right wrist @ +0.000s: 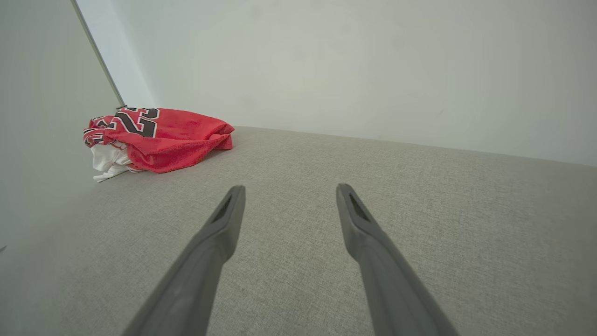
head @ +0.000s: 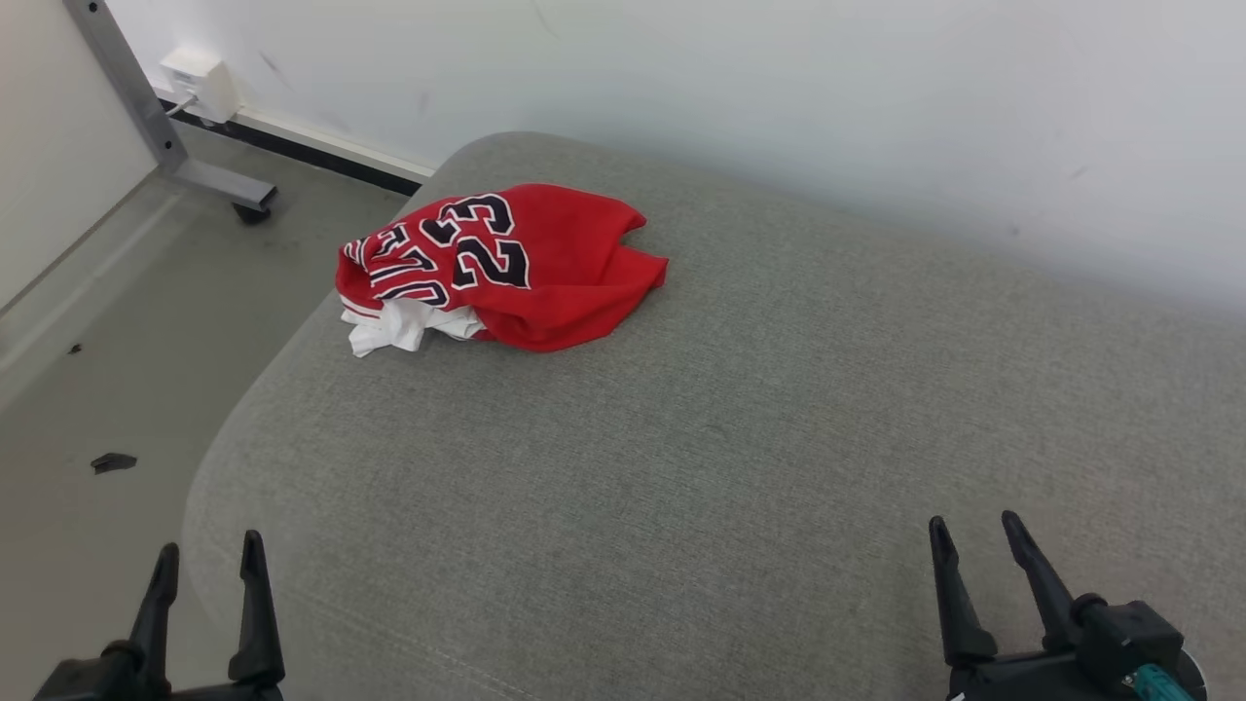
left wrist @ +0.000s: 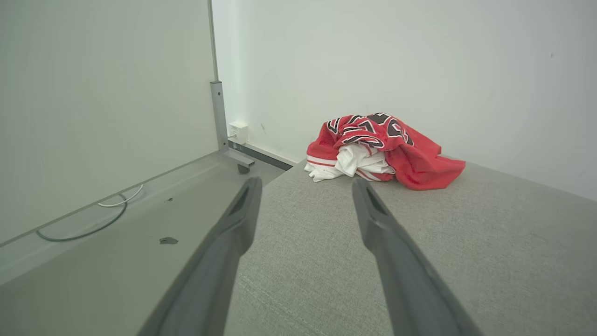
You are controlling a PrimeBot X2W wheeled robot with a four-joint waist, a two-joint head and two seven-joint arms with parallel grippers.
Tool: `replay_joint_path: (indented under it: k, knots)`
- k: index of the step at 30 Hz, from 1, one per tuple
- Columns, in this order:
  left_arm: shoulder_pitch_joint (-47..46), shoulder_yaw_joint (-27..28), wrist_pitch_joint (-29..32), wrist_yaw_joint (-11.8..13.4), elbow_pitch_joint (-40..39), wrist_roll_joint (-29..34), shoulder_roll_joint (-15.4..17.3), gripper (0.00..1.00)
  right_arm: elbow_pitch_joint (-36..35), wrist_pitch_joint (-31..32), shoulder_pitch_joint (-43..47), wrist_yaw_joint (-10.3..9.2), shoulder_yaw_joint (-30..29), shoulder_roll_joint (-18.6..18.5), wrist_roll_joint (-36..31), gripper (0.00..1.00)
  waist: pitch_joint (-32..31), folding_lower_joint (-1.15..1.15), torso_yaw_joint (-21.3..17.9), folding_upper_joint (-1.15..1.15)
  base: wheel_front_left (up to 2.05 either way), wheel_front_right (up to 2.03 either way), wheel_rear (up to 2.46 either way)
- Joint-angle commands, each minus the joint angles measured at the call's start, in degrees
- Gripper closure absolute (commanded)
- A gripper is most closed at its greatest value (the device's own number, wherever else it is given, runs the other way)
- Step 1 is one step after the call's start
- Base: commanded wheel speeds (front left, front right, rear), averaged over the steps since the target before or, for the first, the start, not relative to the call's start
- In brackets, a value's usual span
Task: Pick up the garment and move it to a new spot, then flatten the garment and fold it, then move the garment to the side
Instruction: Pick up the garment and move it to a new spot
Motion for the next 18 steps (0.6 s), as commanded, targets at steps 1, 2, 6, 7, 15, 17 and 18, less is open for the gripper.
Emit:
replay_joint_path:
  k: [1, 2, 6, 7, 15, 17, 18]
  knots:
    - [-0.92, 0.42, -0.02, 0.16, 0.00, -0.28, -0.06, 0.00, -0.14, 0.00, -0.59, -0.16, -0.59, -0.41, 0.04, 0.00, 0.41, 0.00, -0.85, 0.00, 0.00, 0.00, 0.00]
    - [-1.96, 0.61, -0.02, 0.07, 0.10, -0.47, -0.05, 0.00, -0.44, 0.01, -0.87, -0.16, -1.38, -0.64, -0.30, 0.00, 0.89, 0.00, -1.74, 0.00, 0.00, 0.00, 0.00]
    - [-6.39, 0.77, -0.01, -0.15, 0.48, -1.17, 0.87, 0.00, -1.25, 0.00, -2.21, -0.16, -2.51, -1.88, -1.06, 0.00, 3.11, 0.00, -4.03, 0.00, 0.00, 0.00, 0.00]
    - [-8.23, 0.87, -0.02, -0.20, 0.58, -1.58, 0.94, 0.00, -1.48, 0.00, -2.53, -0.16, -3.01, -2.23, -1.18, 0.00, 3.86, 0.00, -4.59, 0.00, 0.00, 0.00, 0.00]
    - [-25.92, -0.14, -0.02, -0.51, 5.20, -3.56, 5.03, 0.00, -3.64, 0.24, -6.34, -0.16, -5.24, -4.23, -3.07, 0.00, 11.77, 0.00, -11.78, 0.00, 0.00, 0.00, 0.00]
    - [-30.62, -0.33, 0.24, -0.46, 6.79, -4.20, 7.06, 0.00, -4.31, 0.32, -7.43, -0.16, -5.55, -4.52, -3.49, 0.00, 13.96, 0.00, -14.21, 0.00, 0.00, 0.00, 0.00]
    - [-33.09, -0.65, 0.39, -0.48, 7.59, -4.31, 8.12, 0.00, -4.60, 0.32, -7.84, -0.16, -5.92, -4.66, -3.73, 0.00, 14.95, 0.00, -15.27, 0.00, 0.00, 0.00, 0.00]
